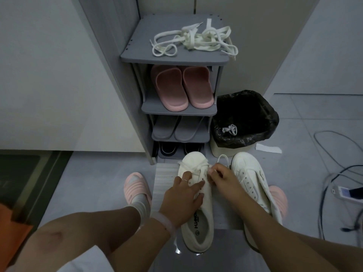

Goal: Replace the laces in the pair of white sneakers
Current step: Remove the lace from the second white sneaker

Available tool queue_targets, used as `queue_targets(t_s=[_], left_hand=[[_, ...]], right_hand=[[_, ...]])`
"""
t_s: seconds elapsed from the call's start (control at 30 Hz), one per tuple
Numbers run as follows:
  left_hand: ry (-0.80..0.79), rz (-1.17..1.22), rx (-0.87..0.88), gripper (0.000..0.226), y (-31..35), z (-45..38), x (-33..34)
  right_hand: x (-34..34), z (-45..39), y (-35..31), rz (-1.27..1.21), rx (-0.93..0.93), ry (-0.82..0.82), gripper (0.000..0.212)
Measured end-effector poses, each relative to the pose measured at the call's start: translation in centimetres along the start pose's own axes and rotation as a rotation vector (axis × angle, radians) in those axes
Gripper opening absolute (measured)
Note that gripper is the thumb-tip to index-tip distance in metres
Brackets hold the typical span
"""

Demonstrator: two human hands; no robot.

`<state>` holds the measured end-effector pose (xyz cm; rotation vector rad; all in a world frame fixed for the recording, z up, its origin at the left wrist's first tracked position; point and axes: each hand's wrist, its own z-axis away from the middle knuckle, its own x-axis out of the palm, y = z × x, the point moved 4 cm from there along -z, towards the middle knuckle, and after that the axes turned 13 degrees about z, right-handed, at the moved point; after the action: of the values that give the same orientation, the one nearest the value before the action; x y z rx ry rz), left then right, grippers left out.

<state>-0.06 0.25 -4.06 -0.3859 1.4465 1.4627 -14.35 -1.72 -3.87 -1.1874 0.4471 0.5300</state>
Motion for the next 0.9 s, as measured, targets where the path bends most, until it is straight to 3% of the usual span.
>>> queue_targets(t_s=[0.13,0.27,0.37,0.43,0.5,0.63,0.7,0.8,0.9], left_hand=[[-0.007,-0.006,-0.006,0.045,0.1,0.0,0.0],[-0.023,-0.014,-0.01,0.045,0.2,-0.1,0.0],[-0.032,-0.01,-0.008,0.044,0.3,0.0,-0.1],[-0.043,0.001,-0.01,0.044,0.3,0.0,-0.2],[-0.041,0.018,-0.018,0.043,0.2,-0.1,-0.3],[0.013,0.06,-0.024,0.04,0.4,-0.7,-0.9],[0.044,0.074,-0.024,0.039,0.5,-1.0,-1.1],[0.071,0.127,-0.025,0.037,0.3,-1.0,-1.2],[0.036,0.126,-0.013,0.041,0.2,-0.8,-1.0]], right_hand=[[-2.7,-0.8,-3.6,-0.561,0.073,0.104,0.024],[-9.7,-2.4,-8.7,-1.117,-0.085,0.203,0.027],[-14.4,-2.2,-11.4,-1.276,-0.306,0.273,0.039],[-14.8,-1.8,-11.7,-1.286,-0.355,0.255,0.04],[-13.3,-1.8,-10.6,-1.127,-0.254,0.206,0.032],[-8.3,-1.3,-5.6,-0.122,0.067,0.194,0.03],[-5.5,-0.7,-3.2,0.188,0.153,0.093,0.036],[-1.8,-0.6,-0.7,0.314,0.201,-0.026,0.047],[0.6,-1.3,0.1,0.267,0.227,-0.029,0.038]])
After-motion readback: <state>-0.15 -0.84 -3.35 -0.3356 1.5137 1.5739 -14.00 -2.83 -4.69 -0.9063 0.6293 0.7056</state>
